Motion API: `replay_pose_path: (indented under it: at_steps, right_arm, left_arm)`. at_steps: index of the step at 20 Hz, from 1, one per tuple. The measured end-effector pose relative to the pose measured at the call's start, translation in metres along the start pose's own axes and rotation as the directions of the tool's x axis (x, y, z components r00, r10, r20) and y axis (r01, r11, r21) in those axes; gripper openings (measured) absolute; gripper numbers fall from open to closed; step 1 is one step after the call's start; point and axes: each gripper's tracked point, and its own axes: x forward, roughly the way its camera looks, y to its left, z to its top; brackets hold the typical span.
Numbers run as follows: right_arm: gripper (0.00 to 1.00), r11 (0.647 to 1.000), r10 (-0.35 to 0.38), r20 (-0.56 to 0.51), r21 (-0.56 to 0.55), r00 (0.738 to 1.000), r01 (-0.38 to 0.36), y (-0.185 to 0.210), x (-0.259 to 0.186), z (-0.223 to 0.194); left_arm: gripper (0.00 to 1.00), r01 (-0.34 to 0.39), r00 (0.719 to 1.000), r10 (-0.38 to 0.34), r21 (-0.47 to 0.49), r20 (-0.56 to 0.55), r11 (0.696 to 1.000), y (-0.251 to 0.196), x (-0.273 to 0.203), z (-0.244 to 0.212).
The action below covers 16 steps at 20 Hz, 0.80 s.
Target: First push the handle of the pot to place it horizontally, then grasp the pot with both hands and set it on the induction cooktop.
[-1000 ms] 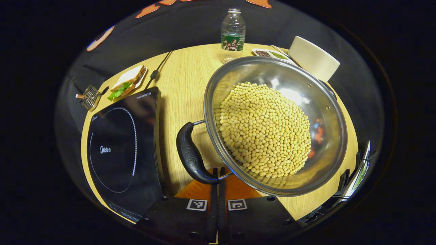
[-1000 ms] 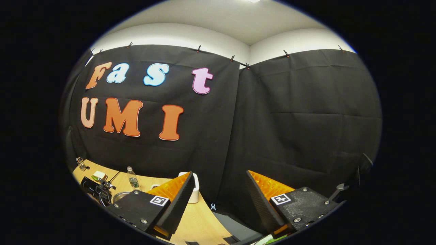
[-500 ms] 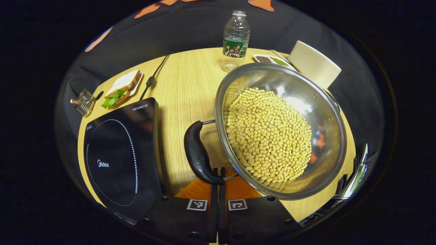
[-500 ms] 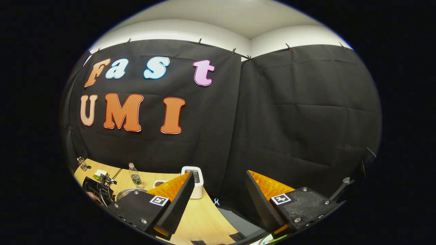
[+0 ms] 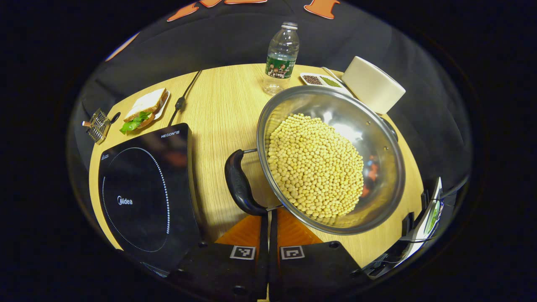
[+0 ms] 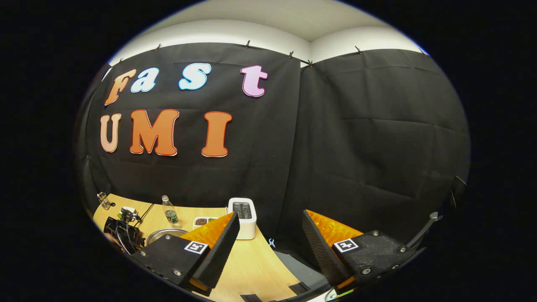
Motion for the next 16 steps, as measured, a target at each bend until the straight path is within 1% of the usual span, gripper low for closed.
replay_pose_path:
  at_steps: [3, 6, 8, 9, 10, 11, 12, 13, 14, 15, 16]
  right_arm:
    - [0.94, 1.000, 0.007, -0.025, 0.010, 1.000, -0.006, 0.003, 0.005, -0.010]
    - [0.94, 0.999, 0.022, -0.060, 0.025, 0.998, -0.021, 0.012, 0.013, -0.024]
    - [0.94, 0.999, 0.029, -0.085, 0.026, 0.996, -0.027, 0.017, 0.018, -0.032]
    - [0.94, 0.999, 0.031, -0.095, 0.025, 0.995, -0.029, 0.020, 0.019, -0.035]
    - [0.94, 0.999, 0.033, -0.104, 0.027, 0.994, -0.031, 0.023, 0.021, -0.037]
    - [0.94, 0.999, 0.037, -0.108, 0.031, 0.993, -0.034, 0.025, 0.021, -0.038]
    - [0.94, 0.999, 0.038, -0.113, 0.036, 0.993, -0.034, 0.027, 0.021, -0.038]
    - [0.94, 0.999, 0.037, -0.116, 0.040, 0.993, -0.033, 0.028, 0.020, -0.039]
    - [0.94, 0.999, 0.033, -0.120, 0.041, 0.992, -0.028, 0.029, 0.019, -0.039]
    - [0.94, 0.999, 0.028, -0.126, 0.041, 0.992, -0.023, 0.028, 0.018, -0.042]
    - [0.94, 0.999, 0.023, -0.132, 0.040, 0.991, -0.018, 0.028, 0.018, -0.044]
  left_arm:
    - [0.08, 0.047, 0.999, -0.047, -0.022, 0.004, 0.999, -0.002, -0.016, 0.001]
    - [0.08, 0.044, 0.996, -0.045, 0.006, 0.072, 0.999, 0.006, -0.034, 0.022]
    - [0.09, 0.067, 0.993, -0.068, 0.015, 0.096, 0.998, 0.002, -0.043, 0.034]
    - [0.13, 0.096, 0.990, -0.096, 0.010, 0.100, 0.995, -0.003, -0.044, 0.038]
    - [0.27, 0.117, 0.988, -0.116, 0.001, 0.099, 0.993, -0.007, -0.045, 0.042]
    - [0.33, 0.123, 0.987, -0.122, -0.005, 0.104, 0.992, -0.008, -0.046, 0.044]
    - [0.55, 0.128, 0.985, -0.127, -0.004, 0.113, 0.992, -0.007, -0.047, 0.049]
    - [0.53, 0.130, 0.984, -0.128, -0.004, 0.120, 0.992, -0.008, -0.047, 0.053]
    - [0.70, 0.138, 0.983, -0.137, -0.003, 0.120, 0.990, -0.010, -0.047, 0.056]
    - [0.76, 0.140, 0.983, -0.138, -0.004, 0.120, 0.990, -0.011, -0.048, 0.058]
    - [0.88, 0.133, 0.984, -0.131, -0.005, 0.120, 0.991, -0.010, -0.045, 0.061]
